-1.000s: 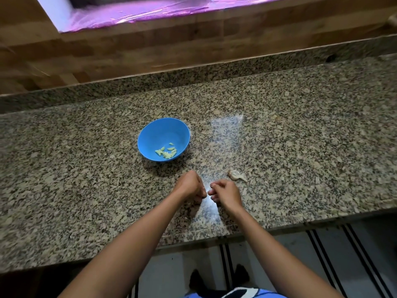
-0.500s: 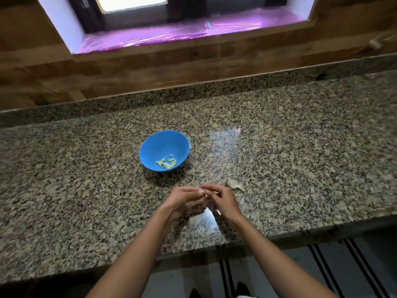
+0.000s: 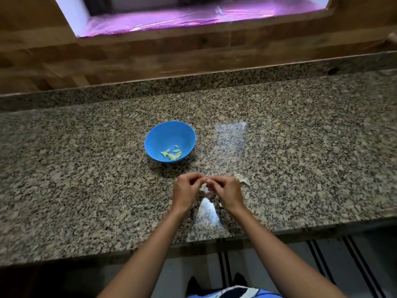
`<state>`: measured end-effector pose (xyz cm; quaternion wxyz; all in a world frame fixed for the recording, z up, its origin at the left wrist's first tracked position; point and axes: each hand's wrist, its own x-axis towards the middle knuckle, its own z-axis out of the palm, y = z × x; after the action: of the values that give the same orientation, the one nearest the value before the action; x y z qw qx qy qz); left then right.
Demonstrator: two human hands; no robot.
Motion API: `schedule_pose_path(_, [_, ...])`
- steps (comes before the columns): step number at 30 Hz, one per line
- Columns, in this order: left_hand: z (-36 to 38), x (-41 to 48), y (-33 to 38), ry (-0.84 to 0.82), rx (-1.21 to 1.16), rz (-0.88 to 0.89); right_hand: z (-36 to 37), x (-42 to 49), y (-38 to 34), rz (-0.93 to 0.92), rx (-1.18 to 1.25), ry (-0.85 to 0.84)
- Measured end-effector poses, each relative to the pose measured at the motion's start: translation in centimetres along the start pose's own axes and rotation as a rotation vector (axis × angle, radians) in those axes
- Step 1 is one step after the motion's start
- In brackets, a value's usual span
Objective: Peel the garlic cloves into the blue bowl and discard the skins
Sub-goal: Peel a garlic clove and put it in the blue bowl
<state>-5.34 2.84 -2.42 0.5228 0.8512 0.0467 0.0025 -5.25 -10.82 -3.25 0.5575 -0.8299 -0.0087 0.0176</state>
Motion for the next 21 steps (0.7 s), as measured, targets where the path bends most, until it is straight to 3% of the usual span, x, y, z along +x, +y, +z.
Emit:
schedule_pose_path(3, [0.0, 0.5, -0.6, -0.009, -0.028, -0.021, -0.4, 0.1, -0.9, 0.187, 0.368, -0.077])
schedule_pose_path(8, [-0.1, 0.1, 0.4, -0.086, -0.374, -0.139, -1.7, -0.2, -1.5, 0.437, 0.752, -0.2])
schedule_pose_path(11, [-0.2, -0.2, 0.4, -0.103, -0.323, -0.096, -1.6, -0.2, -1.5, 0.497, 0.749, -0.178])
schedule_pose_path(15, [-0.7, -0.2, -0.4, -0.106, 0.285, 0.288, -1.5, -0.3, -1.2, 0.506, 0.65, -0.149])
schedule_pose_path(18, [-1.3, -0.2, -0.2, -0.131, 0.231, 0.24, -1.6, -0.1, -1.4, 0.481, 0.56, -0.176])
schedule_pose_path(21, [-1.3, -0.1, -0.2, -0.154, -0.061, 0.042, -1.9, 0.1, -1.5, 0.456, 0.546, -0.209])
